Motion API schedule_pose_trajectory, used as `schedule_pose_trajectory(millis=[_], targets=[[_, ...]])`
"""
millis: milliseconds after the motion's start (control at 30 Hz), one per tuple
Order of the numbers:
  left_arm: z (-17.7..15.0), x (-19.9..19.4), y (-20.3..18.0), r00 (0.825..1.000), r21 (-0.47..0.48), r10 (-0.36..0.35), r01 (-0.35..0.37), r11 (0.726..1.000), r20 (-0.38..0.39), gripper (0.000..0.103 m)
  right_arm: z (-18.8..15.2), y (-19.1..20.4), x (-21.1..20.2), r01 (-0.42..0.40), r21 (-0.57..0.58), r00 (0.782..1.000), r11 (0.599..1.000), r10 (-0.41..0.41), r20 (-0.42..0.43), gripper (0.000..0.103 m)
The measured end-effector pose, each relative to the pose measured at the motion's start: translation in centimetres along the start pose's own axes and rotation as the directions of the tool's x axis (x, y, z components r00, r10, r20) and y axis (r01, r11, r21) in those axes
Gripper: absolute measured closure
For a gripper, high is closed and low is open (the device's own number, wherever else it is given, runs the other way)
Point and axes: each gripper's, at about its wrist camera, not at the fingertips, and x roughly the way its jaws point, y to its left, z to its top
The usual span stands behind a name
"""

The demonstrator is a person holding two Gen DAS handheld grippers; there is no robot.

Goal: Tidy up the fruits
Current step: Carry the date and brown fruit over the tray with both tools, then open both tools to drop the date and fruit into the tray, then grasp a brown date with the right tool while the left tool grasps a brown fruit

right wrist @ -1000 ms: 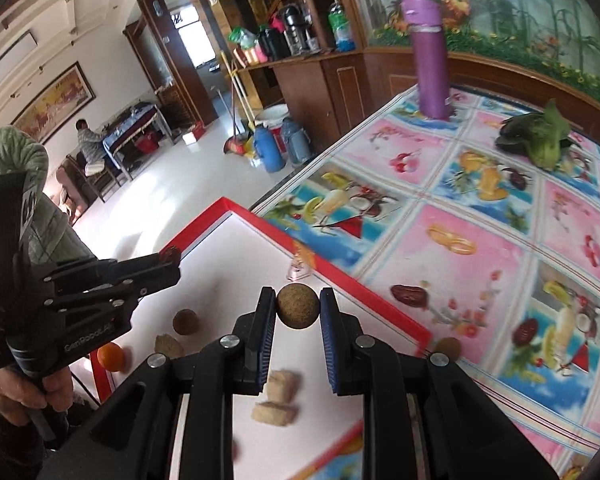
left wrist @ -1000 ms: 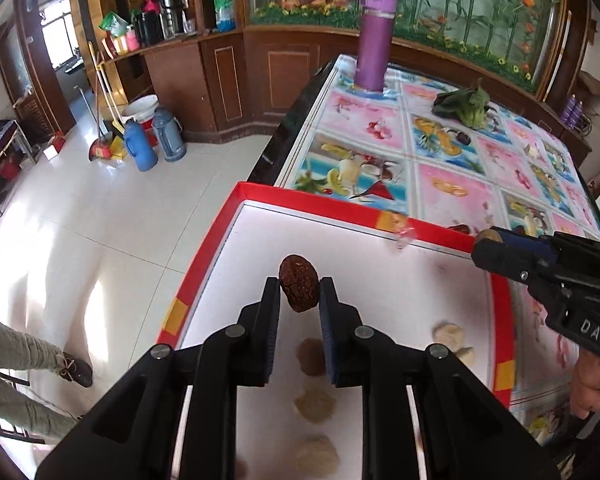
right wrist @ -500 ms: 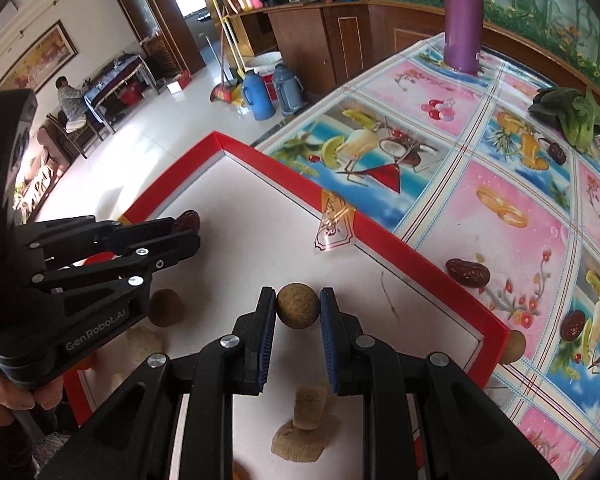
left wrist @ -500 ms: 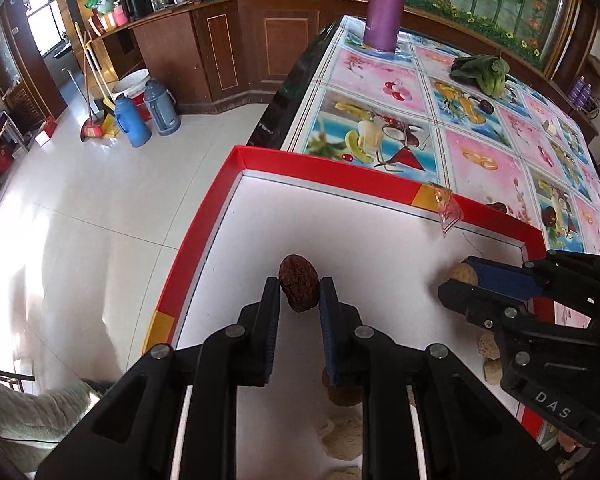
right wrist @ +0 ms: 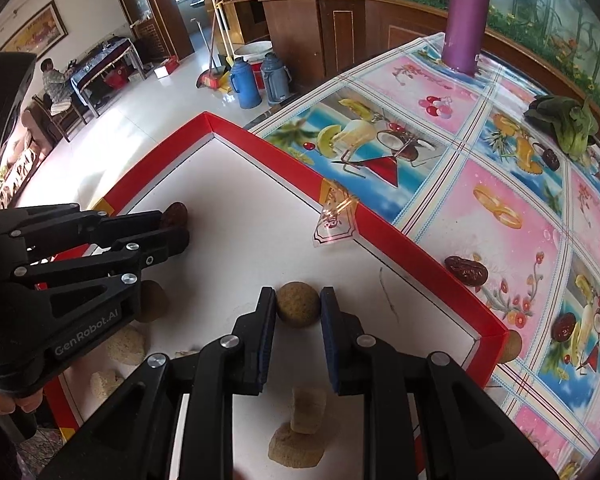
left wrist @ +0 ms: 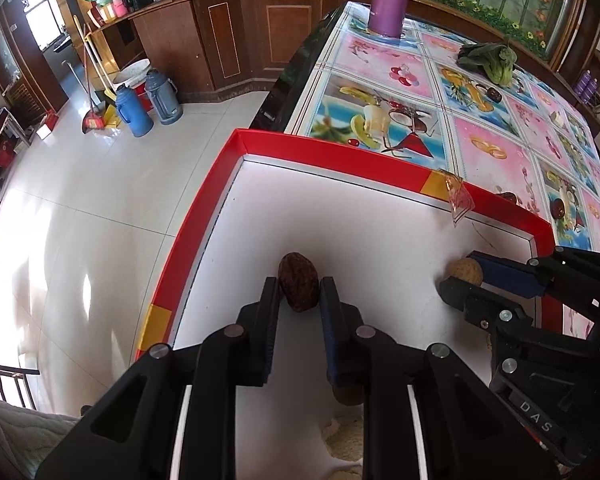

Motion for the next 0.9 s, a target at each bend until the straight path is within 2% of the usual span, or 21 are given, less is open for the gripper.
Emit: schedule_pose_trajectory(millis=[67, 133, 267, 367, 500, 600, 733, 900], targets=[[-0.2, -0.3, 0.0, 1.000, -0.006, 0.019, -0.019, 1.000, 0.007, 0.055, 0.0, -0.3, -0.2, -0.022, 0.005, 1.000, 1.000, 0.022, -0.006, 0.080], [-0.4, -1.1, -0.1, 0.999, -0.005, 0.034, -0.034, 0.999, 0.039, 0.050, 0.0, -0.8, -1.0, -0.047, 0.014, 0.999, 0.999, 0.047, 0.013, 0.080], [-0.7, -3.7, -0.5, 0.993, -0.019, 0.037, -0.035, 0.999, 0.113, 0.046, -0.1, -3.2, -4.7, -0.116, 0.036, 0.987, 0.993, 0.111, 0.118, 0.079], [-1.4, -6.2, -1.8, 0.983, -0.008, -0.005, 0.006, 1.000, 0.182, 0.035, -0.8, -6.6, -7.8, -0.147, 0.072, 0.970, 0.987, 0.129, 0.205, 0.070], [-2.7, -8.7, -5.5, 0.967, 0.074, -0.090, 0.074, 0.995, 0.237, 0.034, -2.3, -12.4, -10.9, -0.162, 0.173, 0.956, 0.971, 0.111, 0.272, 0.070], [-3.3, -9.6, -9.0, 0.957, 0.155, -0.155, 0.119, 0.981, 0.245, 0.034, -3.6, -16.1, -11.8, -0.153, 0.247, 0.958, 0.957, 0.082, 0.276, 0.070], [-3.3, -9.6, -14.0, 0.945, 0.271, -0.228, 0.162, 0.949, 0.233, 0.034, -5.1, -19.5, -11.4, -0.162, 0.346, 0.966, 0.924, 0.077, 0.245, 0.070], [-2.3, -7.5, -17.6, 0.945, 0.371, -0.269, 0.186, 0.910, 0.186, 0.034, -5.5, -21.4, -8.6, -0.181, 0.431, 0.979, 0.884, 0.121, 0.163, 0.071]])
